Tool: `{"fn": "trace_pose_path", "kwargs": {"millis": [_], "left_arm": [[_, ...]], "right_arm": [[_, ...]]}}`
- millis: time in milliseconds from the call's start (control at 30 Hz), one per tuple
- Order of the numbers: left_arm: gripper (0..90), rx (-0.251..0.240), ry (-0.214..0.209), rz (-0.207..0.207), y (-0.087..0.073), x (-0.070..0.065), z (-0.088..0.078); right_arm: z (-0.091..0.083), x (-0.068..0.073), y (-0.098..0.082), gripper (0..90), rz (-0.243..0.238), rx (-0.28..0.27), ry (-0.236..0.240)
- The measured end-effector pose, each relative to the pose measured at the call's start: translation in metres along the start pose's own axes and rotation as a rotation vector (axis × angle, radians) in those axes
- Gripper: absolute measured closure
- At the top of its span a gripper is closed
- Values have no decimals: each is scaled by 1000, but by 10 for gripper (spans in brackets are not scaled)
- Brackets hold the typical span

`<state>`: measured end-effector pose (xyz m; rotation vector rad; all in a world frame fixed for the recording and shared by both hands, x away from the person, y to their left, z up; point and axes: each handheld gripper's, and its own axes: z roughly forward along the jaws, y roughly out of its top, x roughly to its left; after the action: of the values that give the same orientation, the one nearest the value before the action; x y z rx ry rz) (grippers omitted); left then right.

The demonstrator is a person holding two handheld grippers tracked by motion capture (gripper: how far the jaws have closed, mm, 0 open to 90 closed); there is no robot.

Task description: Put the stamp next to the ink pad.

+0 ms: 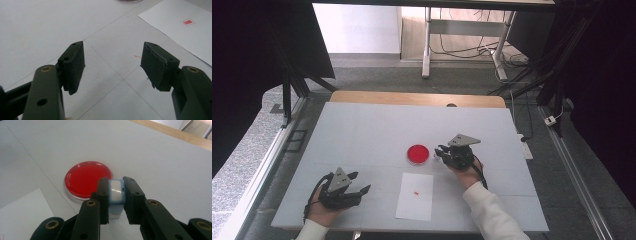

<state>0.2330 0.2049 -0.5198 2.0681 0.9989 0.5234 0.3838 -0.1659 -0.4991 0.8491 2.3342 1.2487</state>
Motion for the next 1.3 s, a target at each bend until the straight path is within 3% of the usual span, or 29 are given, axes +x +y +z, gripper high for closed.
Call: {"fn": "trace_pose_path", "kwargs": {"millis": [300,533,867,1033,1300], "left_arm": [[356,1,-1,-2,-1,1,0],[355,3,-2,2,-1,1,0],[355,0,-1,0,-1,1,0],[355,1,-5,-3,-1,2,0],[354,-2,-11,-11,-2,4,-1]], "right_arm": [[12,3,-1,746,-35,57,5],[16,2,-3,716,-29,64,7],[7,-1,-1,503,17,-4,14],[-4,-4,-1,466,39,-58,35],[-25,-3,-7,444,-1,-86,71]]}}
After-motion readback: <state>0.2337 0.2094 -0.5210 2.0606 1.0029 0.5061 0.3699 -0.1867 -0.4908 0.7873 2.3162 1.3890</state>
